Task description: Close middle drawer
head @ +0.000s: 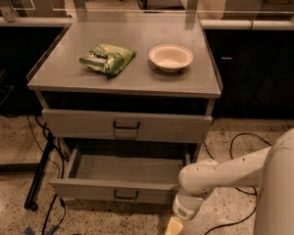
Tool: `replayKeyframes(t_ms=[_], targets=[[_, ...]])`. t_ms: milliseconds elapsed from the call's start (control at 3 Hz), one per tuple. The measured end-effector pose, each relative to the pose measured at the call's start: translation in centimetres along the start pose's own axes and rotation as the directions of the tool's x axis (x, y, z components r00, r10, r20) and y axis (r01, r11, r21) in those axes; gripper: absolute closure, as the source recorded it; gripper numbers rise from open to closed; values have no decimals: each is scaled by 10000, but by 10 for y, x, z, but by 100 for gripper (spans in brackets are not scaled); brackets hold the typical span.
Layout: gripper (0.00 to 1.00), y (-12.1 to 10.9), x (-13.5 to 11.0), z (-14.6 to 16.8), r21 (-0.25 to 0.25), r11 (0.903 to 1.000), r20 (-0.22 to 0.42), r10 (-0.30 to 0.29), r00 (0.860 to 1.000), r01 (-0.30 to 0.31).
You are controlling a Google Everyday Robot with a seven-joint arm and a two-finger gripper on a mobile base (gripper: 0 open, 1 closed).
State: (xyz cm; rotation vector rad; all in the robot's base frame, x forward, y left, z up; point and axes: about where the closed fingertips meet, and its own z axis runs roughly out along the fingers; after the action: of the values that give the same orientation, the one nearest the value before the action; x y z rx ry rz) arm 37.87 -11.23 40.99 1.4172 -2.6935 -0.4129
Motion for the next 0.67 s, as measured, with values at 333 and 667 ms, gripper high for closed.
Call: replayKeyframes(t_ms=[333,667], targets=[[41,0,0,0,0,10000,0,0,10000,0],[64,-3,-6,-1,94,10000,33,-8,10000,7]])
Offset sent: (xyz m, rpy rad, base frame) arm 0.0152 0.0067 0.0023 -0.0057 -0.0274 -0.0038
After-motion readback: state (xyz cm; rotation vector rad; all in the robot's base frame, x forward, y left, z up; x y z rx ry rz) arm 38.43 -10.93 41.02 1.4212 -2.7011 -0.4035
